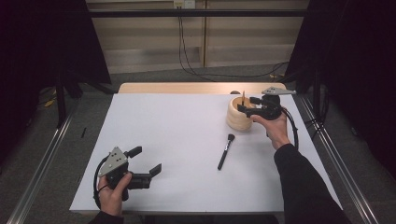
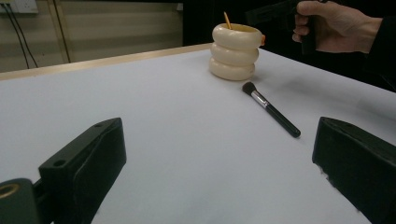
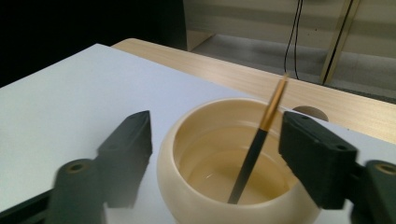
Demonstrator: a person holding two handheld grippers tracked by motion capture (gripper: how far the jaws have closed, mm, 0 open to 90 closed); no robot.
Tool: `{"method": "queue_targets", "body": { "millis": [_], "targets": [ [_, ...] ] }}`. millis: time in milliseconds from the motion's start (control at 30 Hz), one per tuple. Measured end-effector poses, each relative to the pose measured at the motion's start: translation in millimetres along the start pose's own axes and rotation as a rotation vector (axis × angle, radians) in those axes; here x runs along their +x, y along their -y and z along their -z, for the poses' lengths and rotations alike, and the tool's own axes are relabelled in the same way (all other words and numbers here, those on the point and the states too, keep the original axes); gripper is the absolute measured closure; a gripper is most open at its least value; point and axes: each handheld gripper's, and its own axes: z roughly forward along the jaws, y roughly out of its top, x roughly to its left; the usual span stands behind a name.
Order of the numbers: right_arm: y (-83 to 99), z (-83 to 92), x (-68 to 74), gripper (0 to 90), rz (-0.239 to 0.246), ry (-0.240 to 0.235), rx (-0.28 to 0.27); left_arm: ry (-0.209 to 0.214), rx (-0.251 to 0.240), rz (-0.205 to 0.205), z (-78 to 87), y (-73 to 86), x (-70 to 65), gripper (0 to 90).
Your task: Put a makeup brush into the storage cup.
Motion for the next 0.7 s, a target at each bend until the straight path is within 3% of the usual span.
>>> {"method": "queue_targets", "body": {
  "millis": [233, 500, 600, 700],
  "targets": [
    [-0.5, 5.4, 3.9, 2.6, -0.005, 0.007, -0.032, -0.006, 0.0, 0.0, 0.7, 0.0, 0.1, 2.7],
    [5.3, 17.6, 7.3, 1.7, -0.003, -0.01, -0.051, -0.01, -0.015, 0.012, 1.7, 0.0, 1.8, 3.1],
    [8.5, 23.7, 12.7, 2.0, 0.037, 0.033, -0.062, -0.011, -0.015, 0.009, 1.9, -0.1, 1.5, 3.1],
    [10.8, 31.1, 15.9, 2.2, 0.033, 0.042, -0.084, -0.01, -0.016, 0.01, 2.0, -0.1, 1.4, 3.0]
  ]
}}
